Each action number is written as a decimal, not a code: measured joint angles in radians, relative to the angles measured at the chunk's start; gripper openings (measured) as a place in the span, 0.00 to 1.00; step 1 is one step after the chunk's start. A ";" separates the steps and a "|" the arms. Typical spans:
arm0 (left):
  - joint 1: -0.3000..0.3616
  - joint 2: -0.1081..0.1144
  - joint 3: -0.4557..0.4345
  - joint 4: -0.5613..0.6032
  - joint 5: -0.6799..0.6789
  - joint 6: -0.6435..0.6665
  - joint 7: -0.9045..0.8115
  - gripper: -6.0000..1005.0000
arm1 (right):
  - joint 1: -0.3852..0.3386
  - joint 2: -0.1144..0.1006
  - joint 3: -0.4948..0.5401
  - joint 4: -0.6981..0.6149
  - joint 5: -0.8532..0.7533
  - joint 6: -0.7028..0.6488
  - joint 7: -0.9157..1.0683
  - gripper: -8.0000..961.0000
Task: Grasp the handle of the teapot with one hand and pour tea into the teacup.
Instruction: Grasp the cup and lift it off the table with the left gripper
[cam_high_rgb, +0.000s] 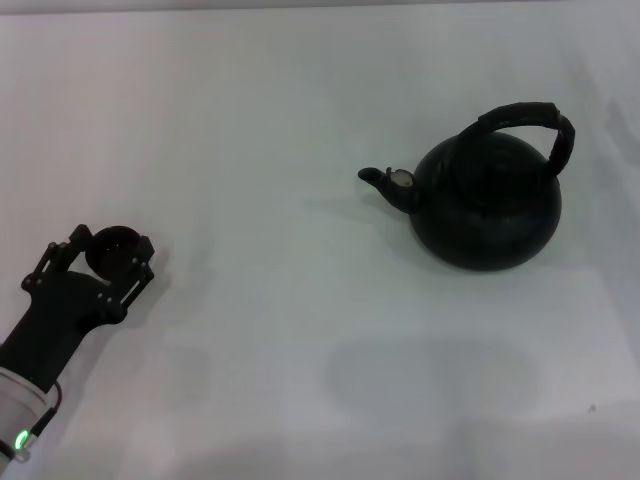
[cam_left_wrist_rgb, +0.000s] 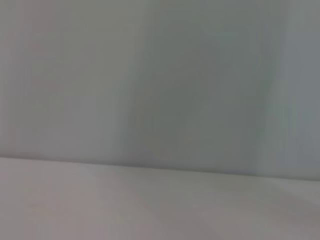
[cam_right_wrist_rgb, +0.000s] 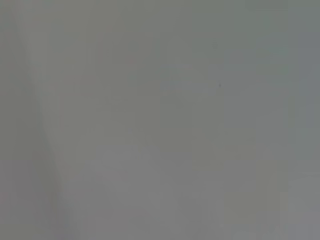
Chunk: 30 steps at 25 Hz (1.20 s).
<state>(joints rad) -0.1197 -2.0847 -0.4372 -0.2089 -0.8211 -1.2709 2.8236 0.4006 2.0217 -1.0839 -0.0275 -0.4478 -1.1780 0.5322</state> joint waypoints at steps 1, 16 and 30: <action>0.001 0.000 0.000 0.001 -0.001 0.000 0.000 0.81 | 0.000 0.000 0.000 0.000 0.000 0.000 0.000 0.88; 0.003 0.003 -0.006 0.006 -0.006 -0.020 0.000 0.81 | 0.001 -0.001 0.002 -0.004 0.002 0.000 0.000 0.88; 0.003 0.003 -0.005 0.009 -0.012 0.004 0.000 0.81 | 0.004 0.000 -0.003 -0.022 0.001 0.007 0.000 0.88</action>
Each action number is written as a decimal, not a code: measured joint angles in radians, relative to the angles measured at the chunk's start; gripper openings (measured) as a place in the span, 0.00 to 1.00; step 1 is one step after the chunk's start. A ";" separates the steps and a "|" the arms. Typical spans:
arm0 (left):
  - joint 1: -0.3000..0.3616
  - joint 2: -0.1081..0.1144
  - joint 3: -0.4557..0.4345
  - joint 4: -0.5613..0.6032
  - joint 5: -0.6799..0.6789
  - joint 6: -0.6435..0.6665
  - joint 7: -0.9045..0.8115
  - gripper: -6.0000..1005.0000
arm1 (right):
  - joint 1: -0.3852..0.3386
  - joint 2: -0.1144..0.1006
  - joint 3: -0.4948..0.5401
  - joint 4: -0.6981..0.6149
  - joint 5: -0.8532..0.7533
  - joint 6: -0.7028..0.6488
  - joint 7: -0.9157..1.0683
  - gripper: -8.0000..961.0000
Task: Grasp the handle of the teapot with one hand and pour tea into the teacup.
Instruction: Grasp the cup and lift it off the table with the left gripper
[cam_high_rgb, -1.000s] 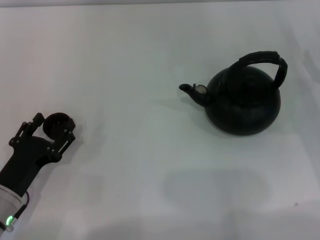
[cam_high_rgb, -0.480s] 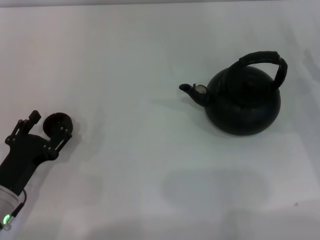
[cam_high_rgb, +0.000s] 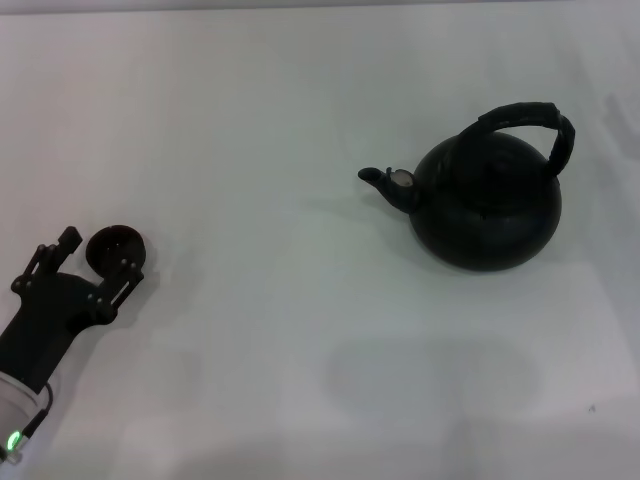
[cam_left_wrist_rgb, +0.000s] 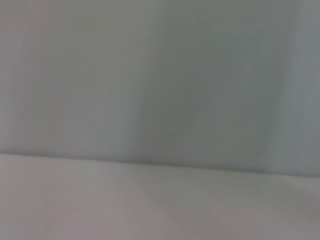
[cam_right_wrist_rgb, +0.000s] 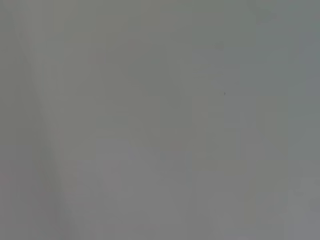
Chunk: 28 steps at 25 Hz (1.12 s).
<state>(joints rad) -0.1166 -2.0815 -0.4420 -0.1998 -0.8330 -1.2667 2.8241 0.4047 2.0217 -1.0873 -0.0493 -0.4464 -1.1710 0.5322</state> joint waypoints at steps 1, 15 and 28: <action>0.000 0.000 0.000 0.000 0.000 0.005 0.000 0.81 | 0.000 0.000 0.000 -0.002 0.000 0.002 0.000 0.88; -0.020 -0.001 0.004 -0.001 0.000 0.047 0.000 0.81 | 0.000 0.000 0.000 -0.005 -0.004 0.008 0.000 0.88; -0.041 -0.002 0.006 -0.005 0.006 0.095 -0.001 0.81 | 0.000 -0.001 0.001 -0.006 0.000 0.008 0.000 0.88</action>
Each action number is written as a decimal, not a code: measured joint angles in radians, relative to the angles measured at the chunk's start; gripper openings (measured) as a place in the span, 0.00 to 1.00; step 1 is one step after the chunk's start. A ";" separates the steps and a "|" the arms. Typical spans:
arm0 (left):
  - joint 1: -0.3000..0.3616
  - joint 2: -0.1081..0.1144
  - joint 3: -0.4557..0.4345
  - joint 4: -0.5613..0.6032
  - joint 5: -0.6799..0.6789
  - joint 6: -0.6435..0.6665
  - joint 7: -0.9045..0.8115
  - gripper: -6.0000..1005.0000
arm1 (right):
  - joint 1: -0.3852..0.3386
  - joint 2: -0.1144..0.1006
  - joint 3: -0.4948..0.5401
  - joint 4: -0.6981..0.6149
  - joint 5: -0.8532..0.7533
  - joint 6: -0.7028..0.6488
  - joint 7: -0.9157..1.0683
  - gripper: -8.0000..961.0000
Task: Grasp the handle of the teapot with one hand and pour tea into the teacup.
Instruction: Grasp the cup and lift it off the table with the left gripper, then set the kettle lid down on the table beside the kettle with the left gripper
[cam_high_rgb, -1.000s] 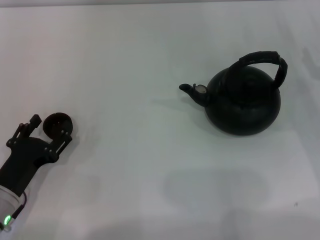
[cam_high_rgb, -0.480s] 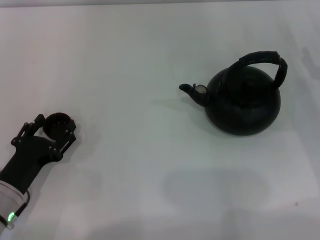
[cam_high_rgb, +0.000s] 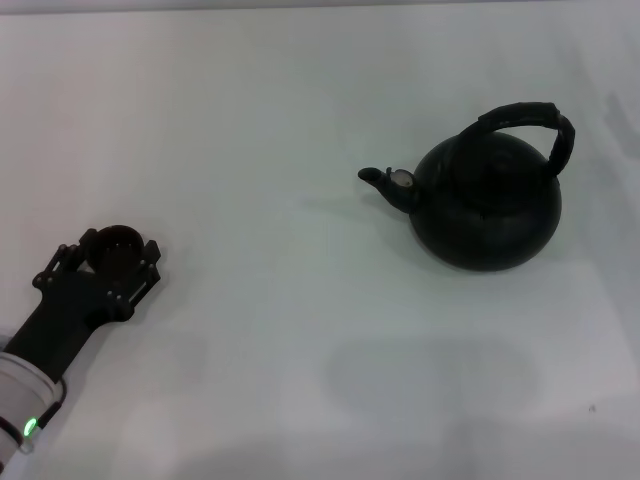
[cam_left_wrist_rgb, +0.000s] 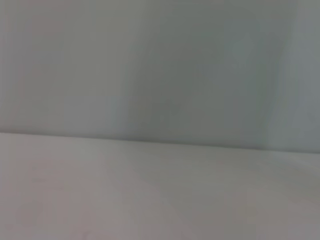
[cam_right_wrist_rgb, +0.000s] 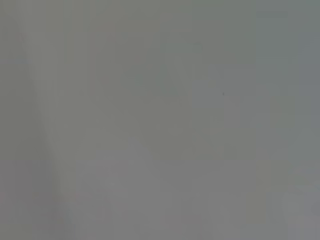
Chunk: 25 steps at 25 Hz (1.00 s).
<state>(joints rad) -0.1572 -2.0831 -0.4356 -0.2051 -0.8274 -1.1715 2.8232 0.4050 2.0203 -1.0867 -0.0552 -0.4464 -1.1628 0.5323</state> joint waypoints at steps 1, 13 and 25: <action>-0.001 0.000 0.001 0.000 0.001 0.001 0.001 0.81 | 0.000 0.000 0.000 0.000 0.000 0.000 0.000 0.88; -0.004 0.001 0.003 -0.002 0.009 -0.013 0.001 0.71 | 0.000 0.000 0.005 0.000 0.002 0.000 0.000 0.88; -0.113 -0.005 0.013 -0.120 0.214 0.087 -0.003 0.71 | 0.010 0.001 -0.001 0.000 -0.002 0.002 0.000 0.88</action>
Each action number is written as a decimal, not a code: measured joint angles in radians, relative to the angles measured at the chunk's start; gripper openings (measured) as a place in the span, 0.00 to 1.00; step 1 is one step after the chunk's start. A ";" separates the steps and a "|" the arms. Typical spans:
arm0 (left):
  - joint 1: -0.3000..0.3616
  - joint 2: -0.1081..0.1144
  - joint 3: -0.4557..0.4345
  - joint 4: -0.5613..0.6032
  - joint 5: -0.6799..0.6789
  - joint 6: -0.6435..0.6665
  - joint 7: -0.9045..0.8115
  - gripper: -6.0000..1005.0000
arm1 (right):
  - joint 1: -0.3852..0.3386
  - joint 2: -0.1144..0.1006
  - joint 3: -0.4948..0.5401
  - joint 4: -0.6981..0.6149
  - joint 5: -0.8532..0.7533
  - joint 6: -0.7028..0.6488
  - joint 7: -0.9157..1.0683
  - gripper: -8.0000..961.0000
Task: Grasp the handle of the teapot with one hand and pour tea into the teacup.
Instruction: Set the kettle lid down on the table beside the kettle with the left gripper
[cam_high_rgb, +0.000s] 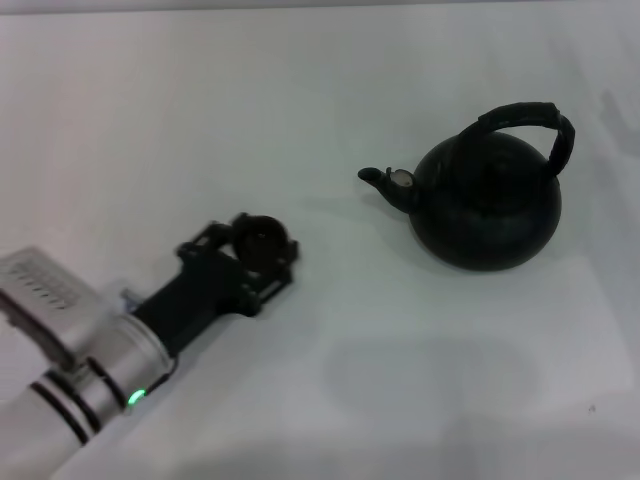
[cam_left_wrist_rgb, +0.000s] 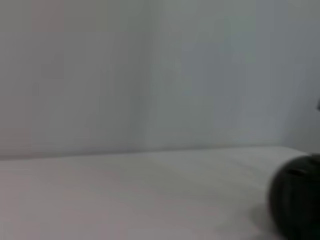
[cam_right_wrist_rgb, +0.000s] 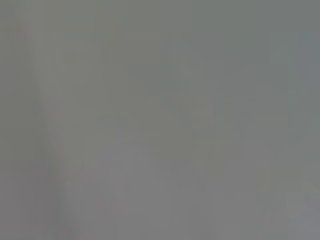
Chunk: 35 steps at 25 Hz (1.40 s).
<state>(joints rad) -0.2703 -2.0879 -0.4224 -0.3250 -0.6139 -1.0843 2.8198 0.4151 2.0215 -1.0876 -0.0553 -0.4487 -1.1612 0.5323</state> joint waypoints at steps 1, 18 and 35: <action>-0.012 -0.001 0.009 -0.022 0.019 0.033 -0.001 0.71 | 0.000 0.000 0.000 0.000 0.000 0.000 0.000 0.88; -0.021 0.000 0.031 -0.032 0.033 0.084 -0.001 0.71 | -0.001 0.000 0.000 0.000 0.001 0.000 0.000 0.88; -0.021 0.002 0.024 -0.031 0.025 0.098 -0.001 0.71 | -0.001 0.000 0.000 0.000 0.002 -0.006 0.000 0.88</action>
<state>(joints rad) -0.2912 -2.0855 -0.3987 -0.3563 -0.5890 -0.9864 2.8189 0.4142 2.0218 -1.0872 -0.0553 -0.4470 -1.1675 0.5323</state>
